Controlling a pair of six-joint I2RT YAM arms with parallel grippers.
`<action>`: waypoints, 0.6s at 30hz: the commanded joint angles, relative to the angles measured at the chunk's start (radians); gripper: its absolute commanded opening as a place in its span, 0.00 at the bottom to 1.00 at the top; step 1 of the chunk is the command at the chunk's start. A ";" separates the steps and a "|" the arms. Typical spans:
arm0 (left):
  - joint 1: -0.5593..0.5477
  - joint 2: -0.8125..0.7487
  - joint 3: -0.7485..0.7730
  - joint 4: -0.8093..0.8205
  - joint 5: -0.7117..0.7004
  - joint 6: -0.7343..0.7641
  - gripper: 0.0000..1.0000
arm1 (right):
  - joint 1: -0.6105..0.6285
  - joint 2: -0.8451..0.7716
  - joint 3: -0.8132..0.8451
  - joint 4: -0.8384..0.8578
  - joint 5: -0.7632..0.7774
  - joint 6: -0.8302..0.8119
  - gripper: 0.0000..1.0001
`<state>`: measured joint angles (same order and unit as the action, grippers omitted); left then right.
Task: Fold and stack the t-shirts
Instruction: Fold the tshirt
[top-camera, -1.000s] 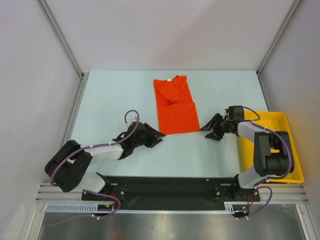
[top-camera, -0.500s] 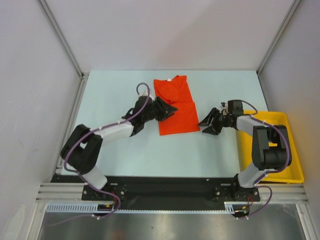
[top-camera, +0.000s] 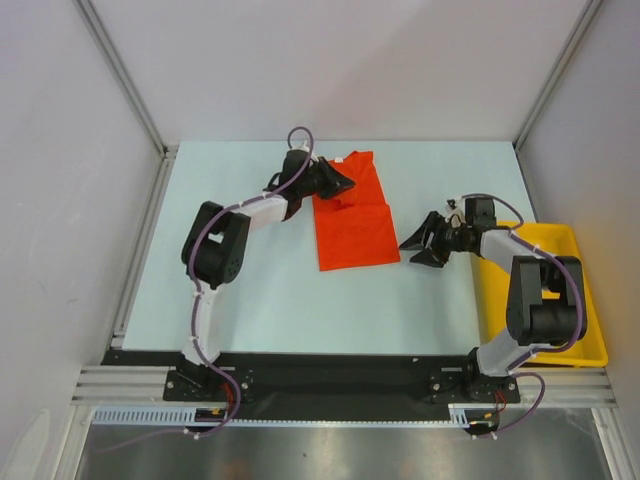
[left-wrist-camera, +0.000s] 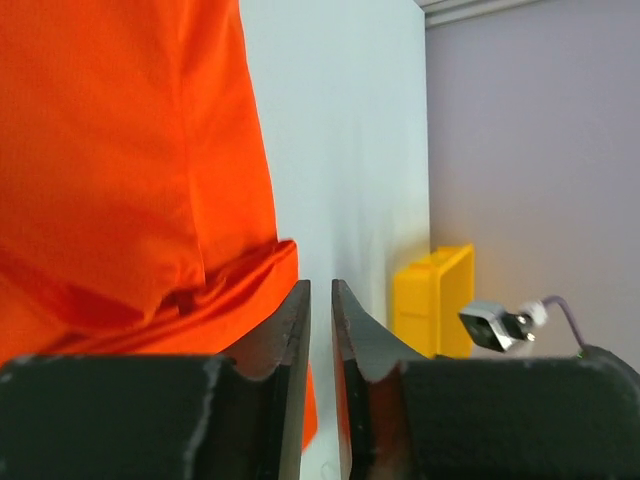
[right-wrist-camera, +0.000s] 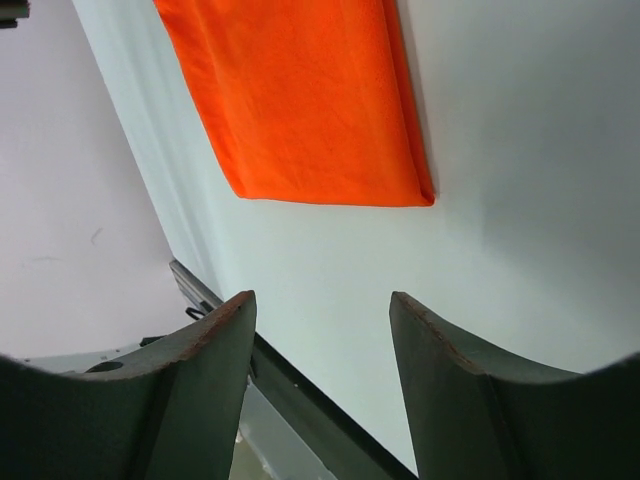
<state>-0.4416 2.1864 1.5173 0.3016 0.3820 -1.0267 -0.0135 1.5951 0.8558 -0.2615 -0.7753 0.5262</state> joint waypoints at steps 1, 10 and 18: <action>-0.002 0.047 0.142 -0.074 0.034 0.085 0.21 | -0.022 -0.052 -0.001 -0.010 -0.021 -0.034 0.62; 0.018 0.127 0.164 -0.110 0.003 0.062 0.23 | -0.045 -0.090 -0.026 -0.047 -0.007 -0.071 0.63; 0.043 0.188 0.146 -0.055 0.092 0.028 0.25 | -0.049 -0.122 -0.057 -0.055 -0.001 -0.088 0.63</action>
<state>-0.4129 2.3699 1.6592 0.1970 0.4232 -0.9859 -0.0586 1.5162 0.8169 -0.3187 -0.7723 0.4618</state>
